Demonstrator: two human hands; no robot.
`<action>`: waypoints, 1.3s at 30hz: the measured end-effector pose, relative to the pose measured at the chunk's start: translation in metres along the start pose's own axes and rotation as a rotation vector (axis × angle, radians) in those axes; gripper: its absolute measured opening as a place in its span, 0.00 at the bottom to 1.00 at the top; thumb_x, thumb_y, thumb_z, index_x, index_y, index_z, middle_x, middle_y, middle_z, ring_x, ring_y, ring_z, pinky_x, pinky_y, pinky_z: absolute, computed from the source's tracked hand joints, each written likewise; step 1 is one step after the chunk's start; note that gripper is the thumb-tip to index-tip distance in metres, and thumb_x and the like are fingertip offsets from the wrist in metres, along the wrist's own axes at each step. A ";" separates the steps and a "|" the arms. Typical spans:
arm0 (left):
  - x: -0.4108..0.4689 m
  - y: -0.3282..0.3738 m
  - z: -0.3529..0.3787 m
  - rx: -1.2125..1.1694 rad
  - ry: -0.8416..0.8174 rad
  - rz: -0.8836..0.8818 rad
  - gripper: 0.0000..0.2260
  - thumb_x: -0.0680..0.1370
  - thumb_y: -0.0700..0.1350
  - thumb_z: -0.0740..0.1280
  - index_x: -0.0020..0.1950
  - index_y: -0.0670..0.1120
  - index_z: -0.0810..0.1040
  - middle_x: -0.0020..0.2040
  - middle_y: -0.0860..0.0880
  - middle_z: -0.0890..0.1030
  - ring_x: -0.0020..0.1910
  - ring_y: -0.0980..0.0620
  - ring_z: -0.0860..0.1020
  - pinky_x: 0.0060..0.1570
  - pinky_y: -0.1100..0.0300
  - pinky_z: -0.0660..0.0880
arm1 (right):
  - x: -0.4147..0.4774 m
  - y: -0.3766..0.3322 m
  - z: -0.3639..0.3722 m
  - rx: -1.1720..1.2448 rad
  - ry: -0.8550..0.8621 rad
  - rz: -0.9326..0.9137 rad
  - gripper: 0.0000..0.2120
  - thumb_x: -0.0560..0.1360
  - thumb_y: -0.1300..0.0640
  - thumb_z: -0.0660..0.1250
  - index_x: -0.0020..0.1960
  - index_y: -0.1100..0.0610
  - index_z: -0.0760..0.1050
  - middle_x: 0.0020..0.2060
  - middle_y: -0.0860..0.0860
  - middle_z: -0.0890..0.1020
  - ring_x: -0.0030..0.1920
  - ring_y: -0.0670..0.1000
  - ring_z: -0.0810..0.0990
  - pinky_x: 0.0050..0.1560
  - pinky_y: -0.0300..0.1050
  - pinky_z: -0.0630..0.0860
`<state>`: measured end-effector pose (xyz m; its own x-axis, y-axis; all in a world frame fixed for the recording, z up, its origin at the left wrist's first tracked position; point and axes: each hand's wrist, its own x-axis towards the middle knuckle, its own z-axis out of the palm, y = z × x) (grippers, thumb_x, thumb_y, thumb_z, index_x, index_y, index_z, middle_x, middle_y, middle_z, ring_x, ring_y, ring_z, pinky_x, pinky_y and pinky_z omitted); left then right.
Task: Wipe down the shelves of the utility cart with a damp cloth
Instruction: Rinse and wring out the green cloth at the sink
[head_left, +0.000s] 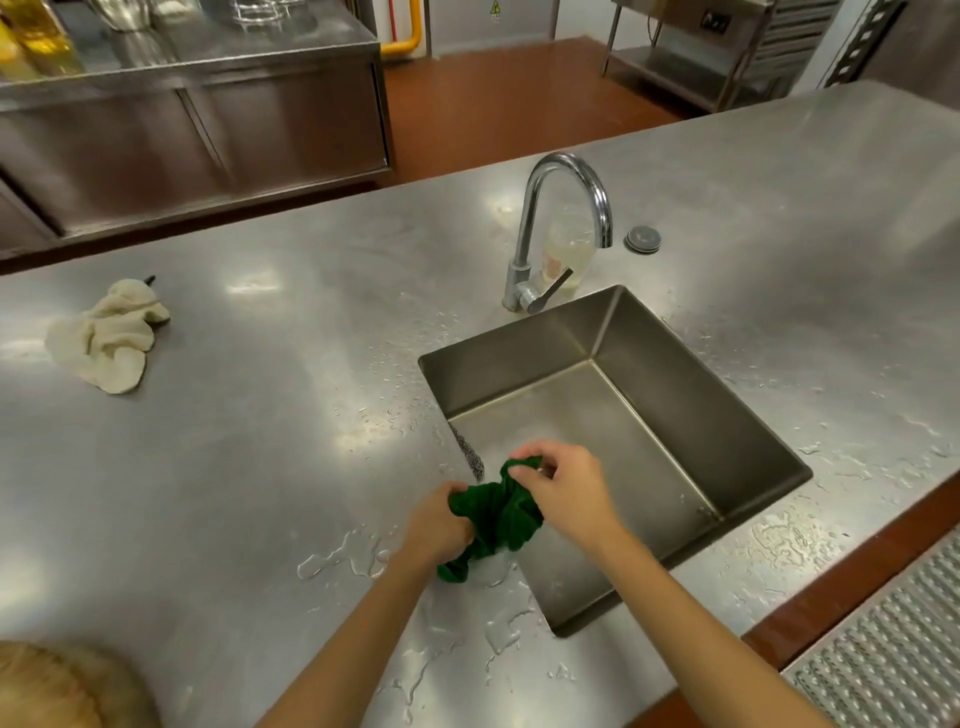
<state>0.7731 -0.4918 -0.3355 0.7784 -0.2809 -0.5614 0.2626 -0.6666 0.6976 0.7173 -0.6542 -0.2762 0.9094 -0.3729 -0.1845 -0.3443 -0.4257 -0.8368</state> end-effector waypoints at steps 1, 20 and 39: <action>-0.004 0.006 0.003 0.004 0.016 0.043 0.25 0.73 0.31 0.67 0.68 0.46 0.73 0.55 0.47 0.77 0.54 0.46 0.79 0.57 0.49 0.80 | 0.001 -0.006 -0.010 0.008 0.016 -0.016 0.06 0.74 0.59 0.72 0.45 0.47 0.81 0.32 0.42 0.77 0.31 0.43 0.74 0.32 0.31 0.70; -0.072 0.108 0.083 -0.289 0.221 0.341 0.06 0.74 0.46 0.76 0.50 0.51 0.84 0.46 0.53 0.85 0.50 0.56 0.82 0.51 0.59 0.80 | -0.026 -0.049 -0.202 0.319 0.020 -0.390 0.09 0.74 0.60 0.72 0.46 0.46 0.83 0.38 0.46 0.84 0.39 0.46 0.82 0.40 0.39 0.79; -0.095 0.247 0.130 -0.380 0.316 0.404 0.09 0.76 0.43 0.71 0.55 0.47 0.75 0.50 0.46 0.82 0.50 0.50 0.82 0.50 0.56 0.80 | 0.002 0.043 -0.296 -0.268 0.029 -0.329 0.24 0.75 0.40 0.67 0.68 0.50 0.74 0.67 0.52 0.75 0.68 0.53 0.72 0.69 0.55 0.69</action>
<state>0.6894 -0.7199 -0.1673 0.9737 -0.2029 -0.1033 0.0520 -0.2434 0.9685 0.6352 -0.9176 -0.1596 0.9752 -0.2027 0.0883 -0.0885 -0.7237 -0.6844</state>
